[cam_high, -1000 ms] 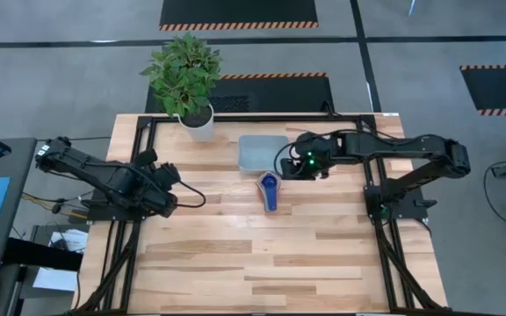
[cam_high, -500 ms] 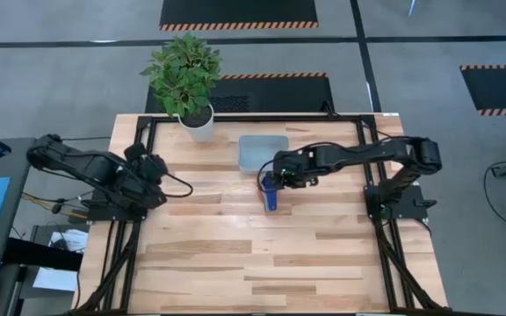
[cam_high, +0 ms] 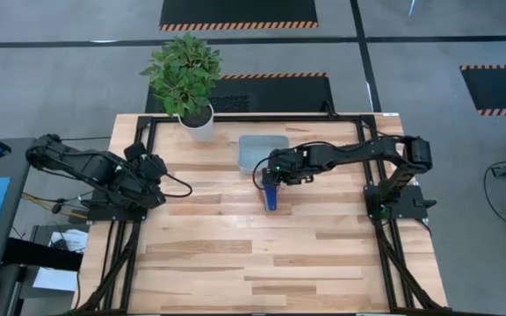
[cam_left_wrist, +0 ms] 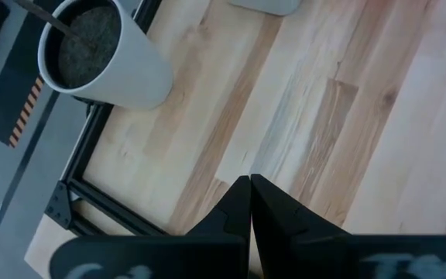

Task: Nest measuring cups in basket
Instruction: Put the nested measuring cups into the gray bin

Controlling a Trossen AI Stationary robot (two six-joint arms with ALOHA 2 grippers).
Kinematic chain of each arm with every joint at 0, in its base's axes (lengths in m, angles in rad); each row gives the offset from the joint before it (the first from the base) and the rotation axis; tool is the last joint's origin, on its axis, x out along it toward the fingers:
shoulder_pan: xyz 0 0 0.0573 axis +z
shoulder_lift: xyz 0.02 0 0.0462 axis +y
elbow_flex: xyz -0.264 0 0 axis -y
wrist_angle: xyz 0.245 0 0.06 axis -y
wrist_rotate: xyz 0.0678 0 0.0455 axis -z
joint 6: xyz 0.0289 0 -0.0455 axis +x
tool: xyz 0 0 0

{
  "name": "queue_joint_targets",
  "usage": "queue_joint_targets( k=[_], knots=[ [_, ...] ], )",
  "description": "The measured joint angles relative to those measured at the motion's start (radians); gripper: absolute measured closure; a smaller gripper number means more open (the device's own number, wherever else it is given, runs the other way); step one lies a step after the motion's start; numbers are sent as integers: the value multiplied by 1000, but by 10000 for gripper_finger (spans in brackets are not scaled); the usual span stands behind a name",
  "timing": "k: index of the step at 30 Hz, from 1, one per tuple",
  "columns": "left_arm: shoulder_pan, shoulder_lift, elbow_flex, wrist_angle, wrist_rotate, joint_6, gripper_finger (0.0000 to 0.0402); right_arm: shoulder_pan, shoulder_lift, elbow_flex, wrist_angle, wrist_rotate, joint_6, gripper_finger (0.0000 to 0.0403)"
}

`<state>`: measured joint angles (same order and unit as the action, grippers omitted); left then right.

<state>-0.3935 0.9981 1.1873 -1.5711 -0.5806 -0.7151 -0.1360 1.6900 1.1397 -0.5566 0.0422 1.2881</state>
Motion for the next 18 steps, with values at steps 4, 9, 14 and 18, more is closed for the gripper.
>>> queue_joint_targets(
  k=[4, 9, 14, 18],
  knots=[
    [0, 0, 0, 0, 0, 8, 401, -6, 19, 1, -19, 6, -12, 162],
    [0, 0, 0, 0, 0, 8, 401, -5, 71, 0, 18, 1, -17, 162],
    [0, 0, 0, 0, 0, 8, 401, -5, 99, 2, 94, -1, -16, 162],
    [0, 0, 0, 0, 0, 8, 401, -6, 99, 2, 101, 6, -16, 165]
  ],
)
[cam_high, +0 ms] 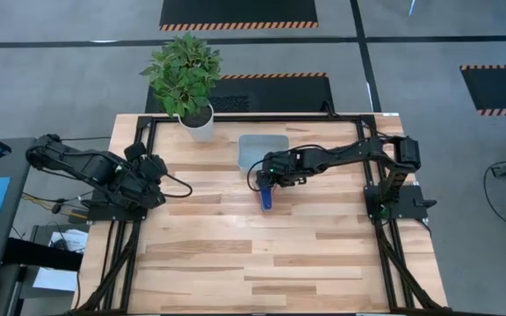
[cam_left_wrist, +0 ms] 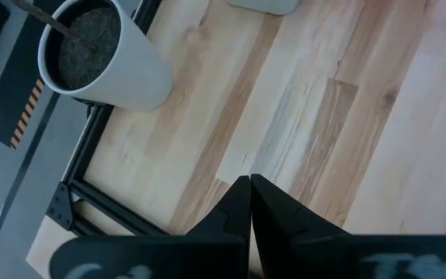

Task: Nest measuring cups in basket
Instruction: Put the nested measuring cups into the gray bin

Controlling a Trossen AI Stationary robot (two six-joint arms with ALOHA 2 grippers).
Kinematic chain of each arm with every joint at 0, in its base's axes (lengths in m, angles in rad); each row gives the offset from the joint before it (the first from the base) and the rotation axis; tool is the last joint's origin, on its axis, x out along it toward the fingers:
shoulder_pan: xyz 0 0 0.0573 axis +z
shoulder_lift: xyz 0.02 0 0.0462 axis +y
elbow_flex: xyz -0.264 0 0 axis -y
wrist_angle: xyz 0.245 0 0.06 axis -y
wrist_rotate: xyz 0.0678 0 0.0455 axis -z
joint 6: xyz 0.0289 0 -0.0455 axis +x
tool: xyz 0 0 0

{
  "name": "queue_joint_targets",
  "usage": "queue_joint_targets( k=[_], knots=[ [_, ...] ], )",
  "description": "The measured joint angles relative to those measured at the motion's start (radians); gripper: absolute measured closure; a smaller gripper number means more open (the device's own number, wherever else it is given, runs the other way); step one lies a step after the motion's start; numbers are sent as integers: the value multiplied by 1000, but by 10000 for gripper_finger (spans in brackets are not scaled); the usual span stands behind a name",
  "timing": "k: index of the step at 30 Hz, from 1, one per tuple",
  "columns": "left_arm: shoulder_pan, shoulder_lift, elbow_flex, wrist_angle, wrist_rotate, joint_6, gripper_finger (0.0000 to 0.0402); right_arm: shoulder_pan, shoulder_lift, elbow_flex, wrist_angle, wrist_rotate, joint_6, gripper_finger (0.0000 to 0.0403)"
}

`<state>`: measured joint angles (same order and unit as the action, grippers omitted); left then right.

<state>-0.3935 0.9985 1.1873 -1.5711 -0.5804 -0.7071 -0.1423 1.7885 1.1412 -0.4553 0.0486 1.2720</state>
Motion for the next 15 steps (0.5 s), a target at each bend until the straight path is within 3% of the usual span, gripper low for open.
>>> queue_joint_targets(
  k=[15],
  knots=[
    [0, 0, 0, 0, 0, -12, 401, -2, -1, 0, -6, -13, 2, 250]
  ],
)
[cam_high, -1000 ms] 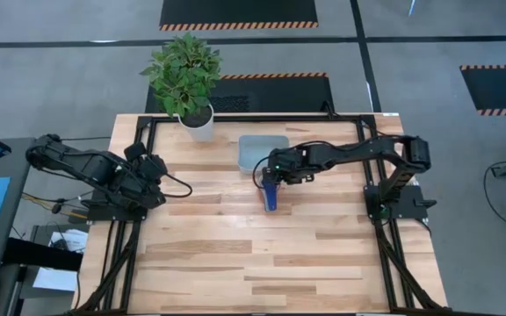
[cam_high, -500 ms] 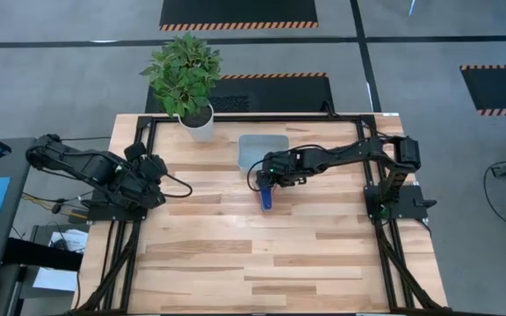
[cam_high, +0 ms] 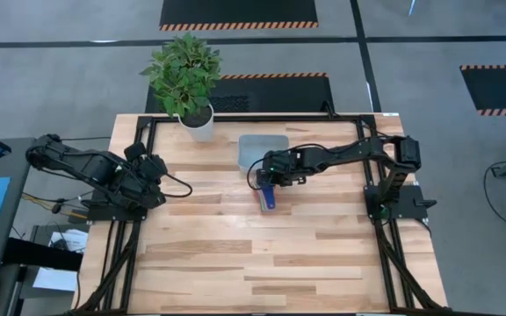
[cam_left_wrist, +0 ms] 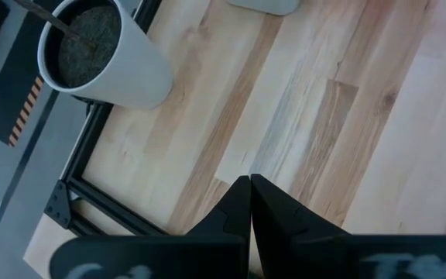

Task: Nest measuring cups in basket
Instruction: Put the nested measuring cups into the gray bin

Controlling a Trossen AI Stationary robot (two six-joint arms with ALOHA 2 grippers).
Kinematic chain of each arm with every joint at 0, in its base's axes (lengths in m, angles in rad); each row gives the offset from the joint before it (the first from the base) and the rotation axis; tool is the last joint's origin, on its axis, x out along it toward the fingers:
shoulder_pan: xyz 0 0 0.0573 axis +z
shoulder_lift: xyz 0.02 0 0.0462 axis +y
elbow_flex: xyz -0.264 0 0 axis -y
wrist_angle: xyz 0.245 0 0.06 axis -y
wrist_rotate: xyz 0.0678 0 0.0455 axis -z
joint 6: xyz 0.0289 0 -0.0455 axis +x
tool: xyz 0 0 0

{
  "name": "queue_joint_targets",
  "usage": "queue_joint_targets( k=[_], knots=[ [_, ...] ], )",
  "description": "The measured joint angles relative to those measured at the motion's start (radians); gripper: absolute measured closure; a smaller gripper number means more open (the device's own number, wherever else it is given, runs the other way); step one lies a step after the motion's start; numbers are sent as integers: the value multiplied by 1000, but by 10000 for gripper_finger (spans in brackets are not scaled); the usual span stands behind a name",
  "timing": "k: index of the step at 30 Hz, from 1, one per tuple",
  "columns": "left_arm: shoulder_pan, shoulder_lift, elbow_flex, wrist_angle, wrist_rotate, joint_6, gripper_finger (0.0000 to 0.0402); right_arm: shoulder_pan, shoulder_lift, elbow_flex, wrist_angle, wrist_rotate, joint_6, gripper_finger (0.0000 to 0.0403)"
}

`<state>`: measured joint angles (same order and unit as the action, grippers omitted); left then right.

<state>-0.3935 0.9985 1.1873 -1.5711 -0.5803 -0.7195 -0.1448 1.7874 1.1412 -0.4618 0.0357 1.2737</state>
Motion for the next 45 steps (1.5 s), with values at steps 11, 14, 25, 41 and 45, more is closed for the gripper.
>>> queue_joint_targets(
  k=[11, 14, 25, 41, 45],
  knots=[
    [0, 0, 0, 0, 1, -1, 401, 1, 0, 0, 2, -4, 0, 278],
    [0, 0, 0, 0, 0, 0, 401, 1, 0, 0, 4, -6, -3, 278],
    [0, 0, 0, 0, -4, 0, 401, 3, 0, 7, 23, -12, -26, 287],
    [0, 0, 0, 0, -8, 1, 401, 14, 0, 8, 30, -9, -28, 299],
    [0, 0, 0, 0, -9, 1, 401, 21, 0, 8, 32, -10, -28, 300]
  ],
)
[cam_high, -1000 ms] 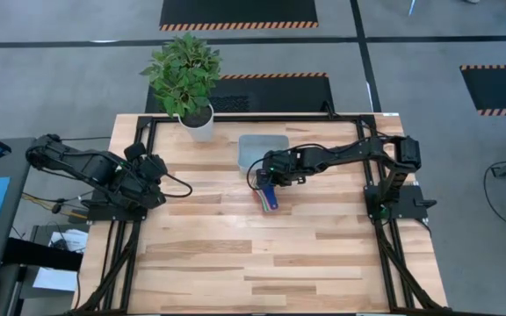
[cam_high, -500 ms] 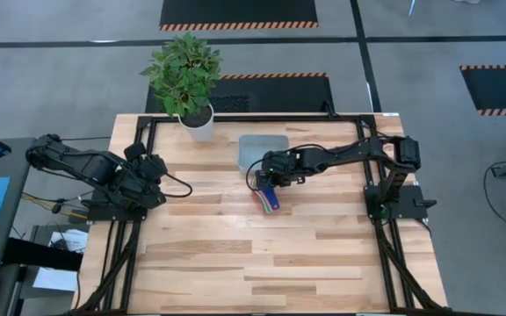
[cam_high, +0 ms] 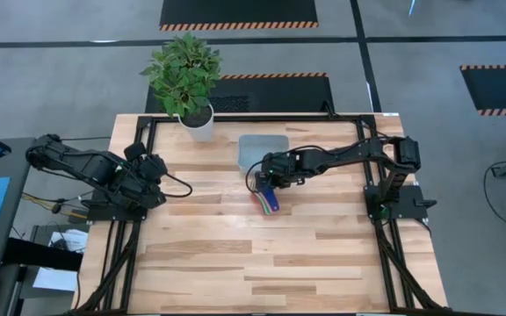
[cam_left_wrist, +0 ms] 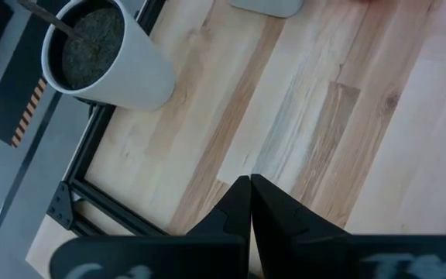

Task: Nest measuring cups in basket
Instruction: Put the nested measuring cups into the gray bin

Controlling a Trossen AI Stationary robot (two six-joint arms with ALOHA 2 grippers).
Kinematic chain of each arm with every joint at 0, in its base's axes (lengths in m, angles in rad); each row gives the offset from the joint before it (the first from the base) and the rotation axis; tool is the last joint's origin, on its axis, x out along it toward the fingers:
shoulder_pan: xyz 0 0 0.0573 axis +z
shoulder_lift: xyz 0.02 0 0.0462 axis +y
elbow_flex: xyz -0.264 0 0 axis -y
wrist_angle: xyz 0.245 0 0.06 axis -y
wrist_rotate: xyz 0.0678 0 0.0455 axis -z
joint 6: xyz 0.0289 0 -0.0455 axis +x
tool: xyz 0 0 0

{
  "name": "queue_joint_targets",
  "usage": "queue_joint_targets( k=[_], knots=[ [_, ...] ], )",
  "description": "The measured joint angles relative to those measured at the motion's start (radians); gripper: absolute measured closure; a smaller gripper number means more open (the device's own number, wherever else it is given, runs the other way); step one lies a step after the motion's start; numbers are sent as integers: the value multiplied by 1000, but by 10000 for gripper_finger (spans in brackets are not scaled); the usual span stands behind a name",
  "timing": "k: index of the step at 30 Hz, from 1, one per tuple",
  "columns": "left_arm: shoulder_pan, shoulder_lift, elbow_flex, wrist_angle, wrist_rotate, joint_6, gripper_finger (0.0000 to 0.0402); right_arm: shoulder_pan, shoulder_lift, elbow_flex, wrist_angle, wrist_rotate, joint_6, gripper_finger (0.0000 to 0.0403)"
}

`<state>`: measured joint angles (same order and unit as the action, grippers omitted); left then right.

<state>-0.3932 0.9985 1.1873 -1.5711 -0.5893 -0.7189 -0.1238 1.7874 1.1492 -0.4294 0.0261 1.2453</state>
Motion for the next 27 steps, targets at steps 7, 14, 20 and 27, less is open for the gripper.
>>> queue_joint_targets(
  k=[7, 14, 20, 27],
  knots=[
    [0, 0, 0, 0, -1, 0, 401, 0, 0, 0, 9, 0, 0, 300],
    [0, 0, 0, 0, -1, 0, 401, -3, 0, 69, -27, 7, -48, 300],
    [0, 0, 0, 0, -2, 0, 401, -10, -1, 146, -144, 22, -95, 300],
    [0, 0, 0, 0, -2, -1, 401, -19, -1, 239, -178, 51, -150, 300]
  ],
)
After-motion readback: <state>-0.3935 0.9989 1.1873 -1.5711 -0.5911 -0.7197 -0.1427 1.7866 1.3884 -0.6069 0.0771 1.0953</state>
